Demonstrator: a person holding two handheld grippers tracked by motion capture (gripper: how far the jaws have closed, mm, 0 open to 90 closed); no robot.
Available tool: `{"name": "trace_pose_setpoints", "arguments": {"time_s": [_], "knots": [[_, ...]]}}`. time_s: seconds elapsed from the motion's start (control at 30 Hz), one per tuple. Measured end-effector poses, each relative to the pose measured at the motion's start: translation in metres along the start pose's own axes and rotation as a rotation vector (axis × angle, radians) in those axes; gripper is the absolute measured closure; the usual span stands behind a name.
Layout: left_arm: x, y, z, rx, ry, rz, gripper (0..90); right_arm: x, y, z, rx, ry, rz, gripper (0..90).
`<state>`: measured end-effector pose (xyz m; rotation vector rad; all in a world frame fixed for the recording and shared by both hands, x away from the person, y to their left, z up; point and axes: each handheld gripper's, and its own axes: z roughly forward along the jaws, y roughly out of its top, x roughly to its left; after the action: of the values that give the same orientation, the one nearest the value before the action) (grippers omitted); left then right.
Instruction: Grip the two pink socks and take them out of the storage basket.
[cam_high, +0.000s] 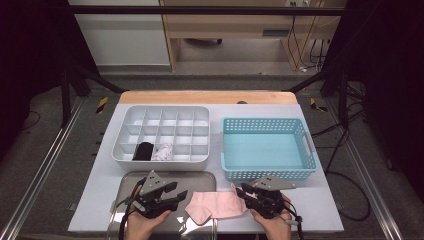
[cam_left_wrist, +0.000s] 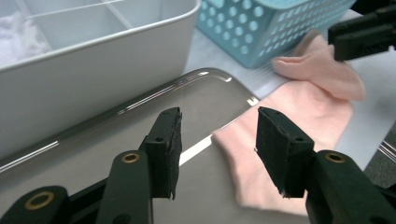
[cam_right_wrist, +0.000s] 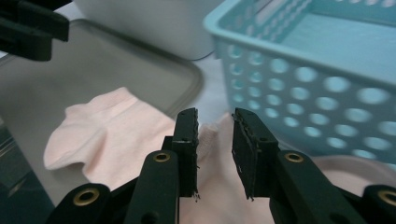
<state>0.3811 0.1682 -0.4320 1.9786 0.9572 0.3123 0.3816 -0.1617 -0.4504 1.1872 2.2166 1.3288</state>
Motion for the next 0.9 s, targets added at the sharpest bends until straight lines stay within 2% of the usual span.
{"name": "trace_pose_setpoints", "arguments": {"time_s": [0.23, 0.43, 0.53, 0.73, 0.9], "knots": [[-0.021, 0.016, 0.015, 0.014, -0.046, 0.034, 48.6, -0.021, -0.004, -0.020, -0.024, -0.056, 0.037, 69.7], [-0.042, 0.026, 0.033, 0.044, -0.082, 0.065, 48.6, -0.035, -0.011, -0.027, 0.002, -0.120, 0.044, 67.9], [-0.052, 0.032, 0.042, 0.054, -0.099, 0.068, 48.6, -0.042, -0.015, -0.029, 0.024, -0.150, 0.051, 66.9], [-0.066, 0.041, 0.062, 0.081, -0.102, 0.066, 48.1, -0.056, -0.023, -0.028, 0.056, -0.206, 0.064, 65.4], [-0.076, 0.040, 0.079, 0.122, -0.103, 0.066, 46.3, -0.063, -0.026, -0.025, 0.074, -0.217, 0.081, 64.9]]}}
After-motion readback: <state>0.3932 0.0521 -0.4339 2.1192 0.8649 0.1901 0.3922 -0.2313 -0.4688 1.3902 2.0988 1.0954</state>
